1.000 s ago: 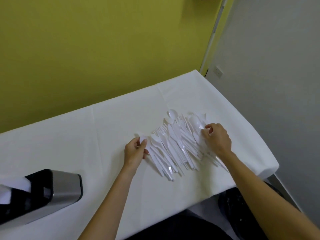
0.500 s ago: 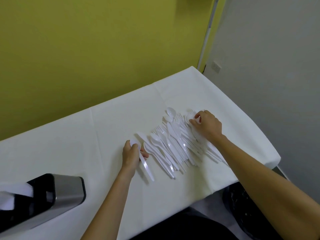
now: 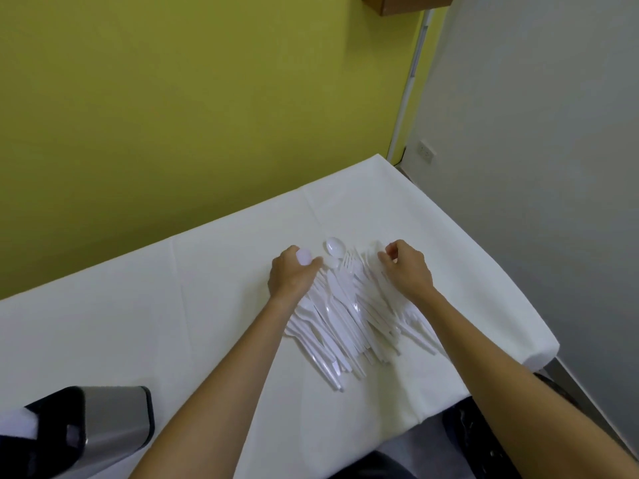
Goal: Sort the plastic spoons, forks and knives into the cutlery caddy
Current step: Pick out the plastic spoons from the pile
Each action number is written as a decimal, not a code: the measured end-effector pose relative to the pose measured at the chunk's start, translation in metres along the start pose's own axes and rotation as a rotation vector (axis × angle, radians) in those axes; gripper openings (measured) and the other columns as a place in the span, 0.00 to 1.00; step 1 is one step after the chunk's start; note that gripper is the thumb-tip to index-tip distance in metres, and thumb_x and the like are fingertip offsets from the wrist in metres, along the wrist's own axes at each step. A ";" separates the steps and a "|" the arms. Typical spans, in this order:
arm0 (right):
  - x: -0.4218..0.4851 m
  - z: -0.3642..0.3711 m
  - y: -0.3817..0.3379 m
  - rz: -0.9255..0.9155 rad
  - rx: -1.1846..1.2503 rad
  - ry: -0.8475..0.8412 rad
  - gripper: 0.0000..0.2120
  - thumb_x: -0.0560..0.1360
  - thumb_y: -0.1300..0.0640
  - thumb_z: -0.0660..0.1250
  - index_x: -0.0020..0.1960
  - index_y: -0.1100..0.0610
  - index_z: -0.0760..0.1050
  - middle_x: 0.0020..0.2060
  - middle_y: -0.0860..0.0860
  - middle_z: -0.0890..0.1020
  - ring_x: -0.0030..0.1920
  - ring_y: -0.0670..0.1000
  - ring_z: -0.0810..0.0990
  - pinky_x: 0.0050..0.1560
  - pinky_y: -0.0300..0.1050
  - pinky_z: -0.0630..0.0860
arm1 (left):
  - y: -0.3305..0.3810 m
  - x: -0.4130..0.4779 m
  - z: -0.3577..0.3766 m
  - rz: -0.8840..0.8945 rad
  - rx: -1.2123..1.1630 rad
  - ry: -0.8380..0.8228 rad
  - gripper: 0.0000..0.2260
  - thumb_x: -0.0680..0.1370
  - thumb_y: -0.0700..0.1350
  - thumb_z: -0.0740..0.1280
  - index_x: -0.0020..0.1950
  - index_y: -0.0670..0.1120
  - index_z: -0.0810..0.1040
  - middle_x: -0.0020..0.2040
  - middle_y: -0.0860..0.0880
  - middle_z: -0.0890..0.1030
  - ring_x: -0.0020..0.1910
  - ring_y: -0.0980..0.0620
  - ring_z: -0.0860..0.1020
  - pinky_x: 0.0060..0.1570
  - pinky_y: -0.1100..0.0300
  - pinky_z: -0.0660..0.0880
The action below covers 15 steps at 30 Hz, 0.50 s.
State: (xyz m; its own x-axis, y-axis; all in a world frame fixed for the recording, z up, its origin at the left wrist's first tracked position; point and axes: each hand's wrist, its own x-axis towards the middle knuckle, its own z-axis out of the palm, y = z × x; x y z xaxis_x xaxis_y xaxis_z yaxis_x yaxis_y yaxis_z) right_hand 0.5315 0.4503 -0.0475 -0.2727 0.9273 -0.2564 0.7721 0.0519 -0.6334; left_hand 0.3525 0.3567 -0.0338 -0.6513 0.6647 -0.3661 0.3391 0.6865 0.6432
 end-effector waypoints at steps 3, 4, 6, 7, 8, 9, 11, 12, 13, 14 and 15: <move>-0.003 -0.002 0.002 -0.048 0.144 0.042 0.08 0.79 0.54 0.60 0.49 0.59 0.73 0.43 0.50 0.78 0.42 0.52 0.77 0.45 0.50 0.75 | 0.016 0.015 0.013 -0.001 0.138 -0.031 0.22 0.72 0.59 0.69 0.55 0.43 0.75 0.54 0.47 0.79 0.49 0.47 0.76 0.43 0.58 0.70; -0.005 -0.003 0.001 -0.075 0.170 0.052 0.08 0.79 0.54 0.61 0.47 0.58 0.73 0.41 0.49 0.78 0.38 0.51 0.76 0.43 0.47 0.74 | 0.019 0.017 0.016 -0.006 0.175 -0.047 0.23 0.71 0.60 0.69 0.54 0.43 0.75 0.53 0.47 0.78 0.50 0.46 0.77 0.43 0.58 0.70; -0.006 -0.004 -0.003 -0.113 0.223 0.065 0.09 0.79 0.53 0.62 0.43 0.57 0.73 0.38 0.47 0.76 0.36 0.46 0.73 0.38 0.40 0.70 | 0.023 0.021 0.020 -0.018 0.232 -0.084 0.23 0.71 0.60 0.71 0.54 0.43 0.75 0.52 0.48 0.78 0.52 0.46 0.78 0.42 0.58 0.70; -0.006 -0.004 -0.005 -0.112 0.271 0.067 0.10 0.79 0.53 0.62 0.41 0.57 0.72 0.37 0.47 0.76 0.36 0.44 0.73 0.37 0.38 0.68 | 0.024 0.023 0.021 -0.030 0.231 -0.092 0.23 0.70 0.60 0.72 0.53 0.43 0.75 0.51 0.48 0.79 0.52 0.46 0.78 0.42 0.58 0.70; -0.006 -0.005 -0.008 -0.104 0.337 0.067 0.11 0.79 0.53 0.61 0.41 0.57 0.70 0.37 0.47 0.76 0.37 0.43 0.74 0.37 0.36 0.67 | 0.023 0.026 0.022 -0.044 0.196 -0.099 0.21 0.70 0.58 0.73 0.53 0.44 0.76 0.51 0.48 0.79 0.51 0.46 0.79 0.43 0.58 0.71; -0.006 -0.006 -0.011 -0.098 0.409 0.066 0.11 0.79 0.53 0.61 0.41 0.59 0.69 0.37 0.48 0.77 0.38 0.42 0.76 0.38 0.36 0.68 | 0.021 0.027 0.022 -0.064 0.120 -0.104 0.18 0.70 0.55 0.73 0.51 0.44 0.77 0.51 0.48 0.80 0.50 0.46 0.79 0.44 0.58 0.73; -0.003 -0.007 -0.018 -0.103 0.517 0.063 0.11 0.80 0.54 0.59 0.46 0.62 0.68 0.40 0.52 0.82 0.42 0.42 0.81 0.42 0.38 0.73 | 0.017 0.029 0.019 -0.128 -0.116 -0.084 0.12 0.71 0.49 0.73 0.50 0.46 0.76 0.51 0.48 0.81 0.42 0.49 0.79 0.45 0.58 0.76; -0.001 -0.007 -0.022 -0.110 0.551 0.053 0.11 0.81 0.54 0.58 0.48 0.62 0.67 0.40 0.53 0.82 0.41 0.45 0.82 0.44 0.40 0.75 | 0.015 0.029 0.016 -0.161 -0.232 -0.063 0.12 0.72 0.47 0.72 0.52 0.46 0.75 0.52 0.48 0.80 0.37 0.50 0.79 0.42 0.59 0.76; 0.001 -0.006 -0.026 -0.118 0.578 0.041 0.11 0.81 0.53 0.57 0.49 0.62 0.66 0.39 0.54 0.82 0.38 0.48 0.83 0.42 0.42 0.76 | 0.013 0.029 0.013 -0.184 -0.324 -0.049 0.13 0.73 0.45 0.71 0.55 0.46 0.74 0.53 0.48 0.78 0.34 0.51 0.77 0.39 0.60 0.75; 0.003 -0.005 -0.030 -0.126 0.596 0.028 0.11 0.81 0.53 0.57 0.49 0.62 0.66 0.37 0.54 0.80 0.33 0.50 0.81 0.39 0.44 0.77 | 0.012 0.028 0.009 -0.198 -0.401 -0.042 0.15 0.74 0.43 0.69 0.59 0.45 0.72 0.54 0.49 0.77 0.33 0.52 0.76 0.39 0.59 0.75; 0.006 -0.001 -0.034 -0.133 0.593 0.016 0.12 0.81 0.52 0.58 0.49 0.61 0.66 0.36 0.55 0.78 0.30 0.51 0.77 0.34 0.44 0.76 | 0.010 0.029 0.004 -0.215 -0.472 -0.040 0.16 0.75 0.42 0.68 0.61 0.45 0.71 0.55 0.48 0.76 0.35 0.52 0.75 0.41 0.58 0.74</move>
State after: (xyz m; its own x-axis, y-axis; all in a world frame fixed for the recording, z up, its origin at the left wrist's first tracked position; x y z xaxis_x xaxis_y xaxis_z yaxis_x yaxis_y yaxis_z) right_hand 0.5043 0.4547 -0.0266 -0.3324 0.9328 -0.1391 0.2791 -0.0436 -0.9593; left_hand 0.3395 0.3841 -0.0407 -0.6428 0.5405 -0.5428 -0.1489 0.6070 0.7807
